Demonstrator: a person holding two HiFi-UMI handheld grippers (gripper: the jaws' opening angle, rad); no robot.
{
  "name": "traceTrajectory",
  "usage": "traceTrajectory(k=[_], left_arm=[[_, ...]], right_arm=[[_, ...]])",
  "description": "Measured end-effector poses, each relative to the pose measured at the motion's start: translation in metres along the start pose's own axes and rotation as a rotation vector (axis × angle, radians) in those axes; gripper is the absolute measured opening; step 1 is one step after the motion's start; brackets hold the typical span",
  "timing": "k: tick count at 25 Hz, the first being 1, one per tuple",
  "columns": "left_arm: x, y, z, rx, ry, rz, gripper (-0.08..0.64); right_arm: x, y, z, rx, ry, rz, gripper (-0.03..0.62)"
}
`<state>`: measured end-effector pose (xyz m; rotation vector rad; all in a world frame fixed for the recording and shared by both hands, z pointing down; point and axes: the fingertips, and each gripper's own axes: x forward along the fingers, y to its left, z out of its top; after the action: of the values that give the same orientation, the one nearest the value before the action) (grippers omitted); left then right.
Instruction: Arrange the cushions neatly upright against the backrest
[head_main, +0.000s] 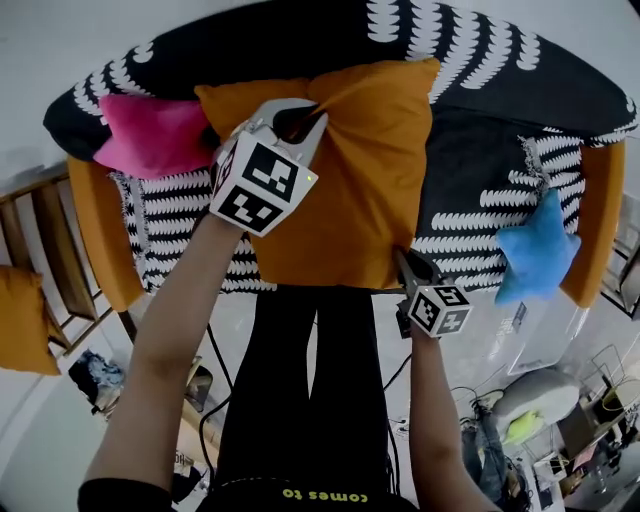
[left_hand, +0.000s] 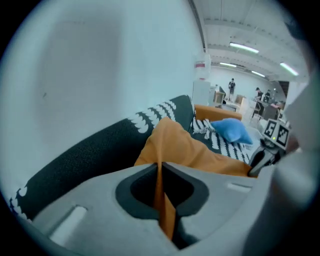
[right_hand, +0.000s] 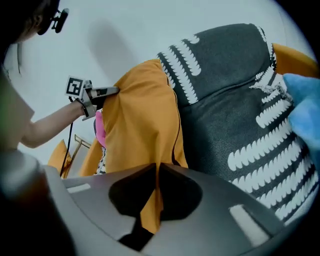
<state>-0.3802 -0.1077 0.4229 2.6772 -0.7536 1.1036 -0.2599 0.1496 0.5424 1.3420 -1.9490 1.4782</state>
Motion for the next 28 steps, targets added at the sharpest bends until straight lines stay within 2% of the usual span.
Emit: traceTrajectory(k=[3,5,8,10,13,16,19,21,23,24,26,28], left_arm=[[-0.025,-0.009,0.031,-0.088,-0.097,0.013,0.009],[-0.047,-0.002,0.044,-0.182,-0.174,0.031,0.009],[-0.087,0.024,0.042,-0.362,-0.303,0.064,0.011],[-0.106,0.034,0.033,-0.441,-0.345,0.092,0.011],[-0.117,0.03,0.015,-0.406,-0.306,0.15,0.011],[-0.118,0.021,0.003,-0.403,-0.31,0.173,0.011],[-0.113,0.022,-0.022,-0.469,-0.262,0.184,0.011],[-0.108,0.023,-0.045,-0.476,-0.226,0.216,0.017],[-0.094,0.022,-0.075,-0.505,-0.181,0.238,0.036],[-0.082,0.02,-0.092,-0.551,-0.146,0.234,0.042],[-0.06,0.021,-0.121,-0.654,-0.092,0.215,0.059],[-0.048,0.03,-0.133,-0.671,-0.105,0.213,0.065]], right_arm=[[-0.041,-0.019,0.036,-0.032,-0.063,-0.046,0.023],[-0.066,-0.022,0.078,-0.101,-0.119,-0.055,0.022],[-0.092,-0.005,0.155,-0.285,-0.199,-0.064,0.021],[-0.103,0.006,0.21,-0.427,-0.24,-0.086,0.021],[-0.106,0.016,0.276,-0.623,-0.278,-0.133,0.02],[-0.099,0.03,0.323,-0.746,-0.309,-0.172,0.02],[-0.085,0.054,0.349,-0.874,-0.326,-0.201,0.02],[-0.073,0.065,0.352,-0.951,-0.336,-0.215,0.021],[-0.056,0.063,0.344,-0.999,-0.342,-0.221,0.025],[-0.046,0.059,0.339,-1.01,-0.336,-0.224,0.026],[-0.025,0.05,0.332,-0.984,-0.324,-0.224,0.033],[-0.008,0.049,0.337,-0.935,-0.324,-0.241,0.04]])
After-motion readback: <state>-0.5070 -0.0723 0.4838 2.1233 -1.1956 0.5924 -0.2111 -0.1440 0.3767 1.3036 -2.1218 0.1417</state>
